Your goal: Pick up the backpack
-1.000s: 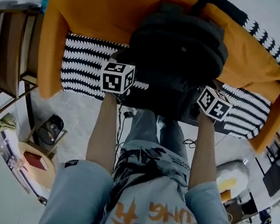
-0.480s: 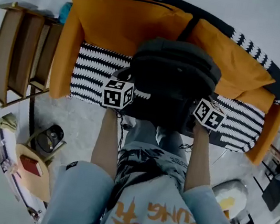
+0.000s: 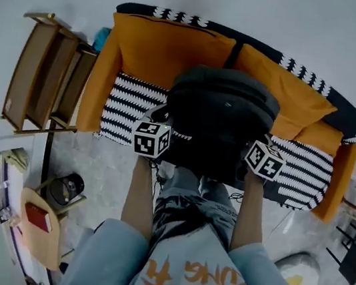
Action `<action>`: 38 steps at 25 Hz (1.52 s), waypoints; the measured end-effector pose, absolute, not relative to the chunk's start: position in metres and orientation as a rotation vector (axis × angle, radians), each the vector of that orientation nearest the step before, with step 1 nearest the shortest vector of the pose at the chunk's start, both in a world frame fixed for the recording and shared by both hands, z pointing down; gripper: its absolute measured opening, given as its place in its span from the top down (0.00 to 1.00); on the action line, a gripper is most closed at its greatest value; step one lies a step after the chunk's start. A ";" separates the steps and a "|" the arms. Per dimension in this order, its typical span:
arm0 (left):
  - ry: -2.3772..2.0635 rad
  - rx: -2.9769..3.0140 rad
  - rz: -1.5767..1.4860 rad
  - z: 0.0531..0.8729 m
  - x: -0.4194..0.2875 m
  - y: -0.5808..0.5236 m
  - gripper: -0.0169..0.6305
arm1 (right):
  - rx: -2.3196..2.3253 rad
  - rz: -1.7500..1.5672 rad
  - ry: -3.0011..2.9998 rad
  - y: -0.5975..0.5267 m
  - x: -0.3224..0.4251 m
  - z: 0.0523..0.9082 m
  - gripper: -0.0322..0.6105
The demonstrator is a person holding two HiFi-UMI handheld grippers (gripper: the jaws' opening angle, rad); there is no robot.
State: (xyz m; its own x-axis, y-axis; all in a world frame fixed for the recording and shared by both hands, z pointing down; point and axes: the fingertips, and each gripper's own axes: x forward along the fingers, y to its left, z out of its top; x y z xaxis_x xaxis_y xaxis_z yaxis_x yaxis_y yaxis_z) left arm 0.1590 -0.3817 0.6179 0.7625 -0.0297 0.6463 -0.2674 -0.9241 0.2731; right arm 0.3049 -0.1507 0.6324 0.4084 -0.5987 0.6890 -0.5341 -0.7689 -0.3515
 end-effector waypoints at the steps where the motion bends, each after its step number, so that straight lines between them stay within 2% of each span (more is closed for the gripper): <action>1: -0.236 2.615 0.933 0.609 0.156 -0.375 0.84 | -2.570 -1.285 1.028 -0.145 0.302 0.624 0.88; 13: -0.339 2.685 0.643 0.501 0.133 -0.328 0.84 | -2.669 -0.947 1.196 -0.116 0.308 0.507 0.88; 27: -0.487 2.855 0.328 0.364 0.115 -0.323 0.85 | -2.749 -0.497 1.490 -0.125 0.305 0.372 0.89; 38: -0.521 2.912 -0.015 0.276 0.104 -0.308 0.85 | -2.651 -0.137 1.597 -0.110 0.297 0.286 0.89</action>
State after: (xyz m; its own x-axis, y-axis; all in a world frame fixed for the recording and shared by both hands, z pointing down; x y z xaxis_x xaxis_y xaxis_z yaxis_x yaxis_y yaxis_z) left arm 0.1044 -0.3081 0.2755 0.9385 -0.3446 0.0222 -0.3428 -0.9218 0.1809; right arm 0.2968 -0.1099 0.2861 0.4647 -0.8839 0.0531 -0.8800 -0.4677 -0.0834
